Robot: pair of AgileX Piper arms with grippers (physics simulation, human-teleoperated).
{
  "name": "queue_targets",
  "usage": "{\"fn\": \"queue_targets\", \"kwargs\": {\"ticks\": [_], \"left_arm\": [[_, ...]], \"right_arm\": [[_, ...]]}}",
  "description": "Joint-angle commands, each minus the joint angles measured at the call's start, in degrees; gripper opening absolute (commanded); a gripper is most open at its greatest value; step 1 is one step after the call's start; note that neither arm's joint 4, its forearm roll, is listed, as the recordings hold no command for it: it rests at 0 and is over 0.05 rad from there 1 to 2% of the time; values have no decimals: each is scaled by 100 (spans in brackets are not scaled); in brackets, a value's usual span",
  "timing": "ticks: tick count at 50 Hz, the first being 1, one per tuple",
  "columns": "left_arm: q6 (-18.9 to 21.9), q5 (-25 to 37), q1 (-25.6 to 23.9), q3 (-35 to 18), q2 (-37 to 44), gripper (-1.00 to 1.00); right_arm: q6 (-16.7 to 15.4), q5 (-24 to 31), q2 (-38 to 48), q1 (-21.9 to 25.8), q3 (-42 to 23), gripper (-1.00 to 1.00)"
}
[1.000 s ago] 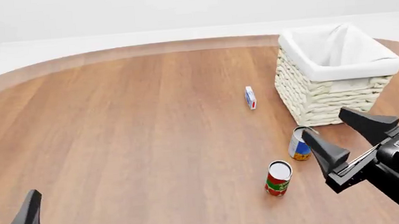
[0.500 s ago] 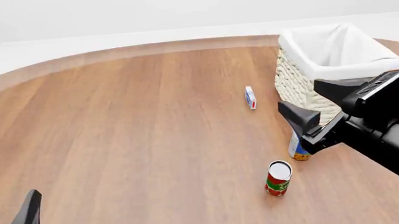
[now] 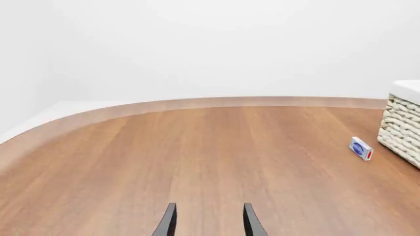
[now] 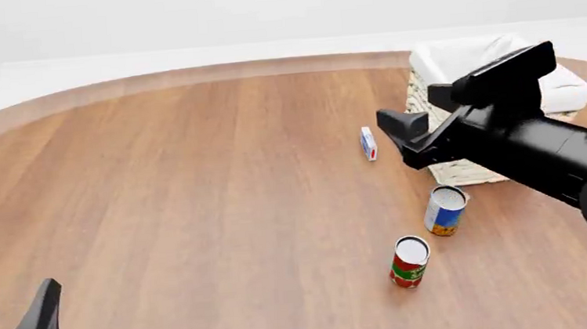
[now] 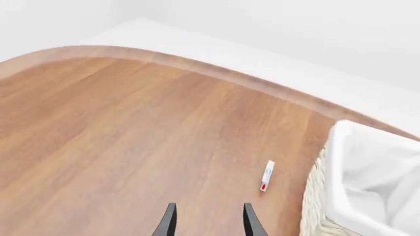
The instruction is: Pick up the alphabet soup and the cream cheese box, and put them in the basket.
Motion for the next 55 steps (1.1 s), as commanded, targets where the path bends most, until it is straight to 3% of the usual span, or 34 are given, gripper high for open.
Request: {"fn": "queue_targets", "kwargs": {"ticks": [1,3,5,9,21,38,55], "left_arm": [[0,0,0,0,0,100],[0,0,0,0,0,100],[0,0,0,0,0,100],[0,0,0,0,0,100],[0,0,0,0,0,100],[0,0,0,0,0,100],[0,0,0,0,0,100]], "right_arm": [[191,312,738,-18,-879,100],[202,370,876,-17,-1049,100],[-100,341,944,-57,-1112,100],[-120,364,1193,-48,-1353,100],[271,135,1844,-274,-1729,100],[570,-115,2628,-715,-2164,100],[494,-53,3378,-943,-2752,100]]}}
